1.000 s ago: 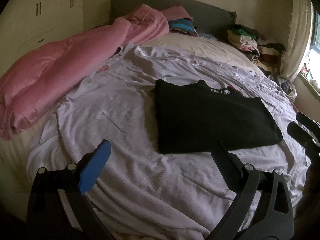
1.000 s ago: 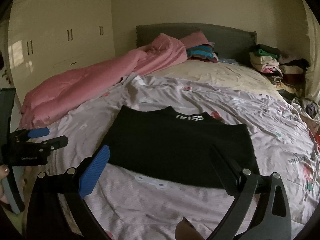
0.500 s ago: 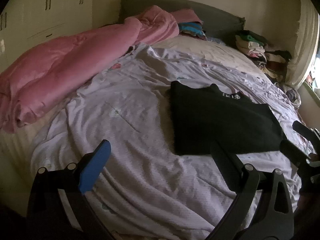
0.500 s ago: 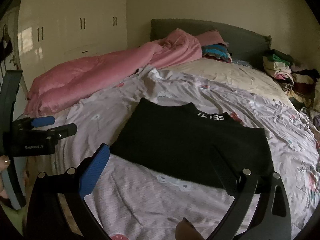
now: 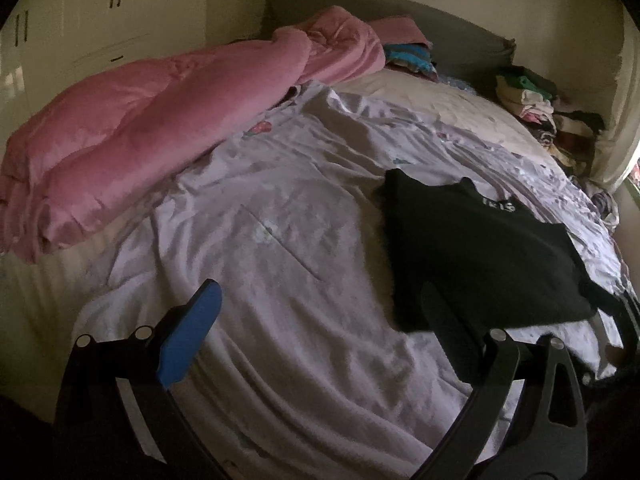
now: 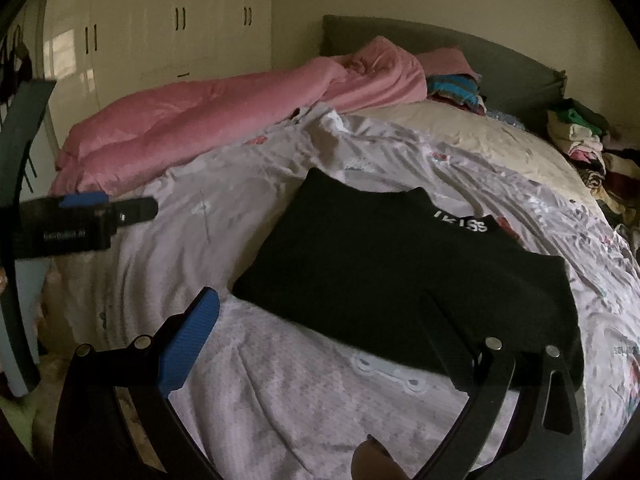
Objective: Fold small clothes
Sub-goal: 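Grasp the folded sweatshirt with the right gripper and lift it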
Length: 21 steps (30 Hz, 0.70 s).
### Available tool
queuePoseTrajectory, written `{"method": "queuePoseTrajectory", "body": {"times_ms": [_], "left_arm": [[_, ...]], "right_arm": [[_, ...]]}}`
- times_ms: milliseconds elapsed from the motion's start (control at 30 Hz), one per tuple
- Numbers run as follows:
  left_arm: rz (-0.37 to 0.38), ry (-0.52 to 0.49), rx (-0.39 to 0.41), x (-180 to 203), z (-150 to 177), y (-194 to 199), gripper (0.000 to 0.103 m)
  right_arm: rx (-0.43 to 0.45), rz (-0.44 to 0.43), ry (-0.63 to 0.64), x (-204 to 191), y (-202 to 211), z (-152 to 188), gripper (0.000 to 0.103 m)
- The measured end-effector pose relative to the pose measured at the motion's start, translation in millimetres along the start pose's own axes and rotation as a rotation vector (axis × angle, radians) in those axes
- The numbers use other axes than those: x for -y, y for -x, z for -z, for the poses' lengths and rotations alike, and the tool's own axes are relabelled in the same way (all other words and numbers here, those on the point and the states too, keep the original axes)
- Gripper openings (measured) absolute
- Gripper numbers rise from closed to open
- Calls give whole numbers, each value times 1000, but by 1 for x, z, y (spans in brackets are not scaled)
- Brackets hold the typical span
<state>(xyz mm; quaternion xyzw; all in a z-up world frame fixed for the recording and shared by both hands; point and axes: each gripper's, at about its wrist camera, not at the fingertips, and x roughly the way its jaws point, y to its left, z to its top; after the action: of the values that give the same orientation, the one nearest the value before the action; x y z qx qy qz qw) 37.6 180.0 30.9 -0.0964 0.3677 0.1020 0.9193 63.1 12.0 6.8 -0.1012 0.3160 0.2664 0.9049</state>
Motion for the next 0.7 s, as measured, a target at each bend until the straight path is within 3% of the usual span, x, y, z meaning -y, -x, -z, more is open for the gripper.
{"method": "queuePoseTrajectory", "body": {"times_ms": [333,700], "left_arm": [[-10,-32,-52,6,-26,-41,93],[-2,-61,-105,22,-46,-81,93]], "right_arm": [[-61,-5,43,-11,-42,2,99],[-142,53,174,-27,-85,23,99]]}}
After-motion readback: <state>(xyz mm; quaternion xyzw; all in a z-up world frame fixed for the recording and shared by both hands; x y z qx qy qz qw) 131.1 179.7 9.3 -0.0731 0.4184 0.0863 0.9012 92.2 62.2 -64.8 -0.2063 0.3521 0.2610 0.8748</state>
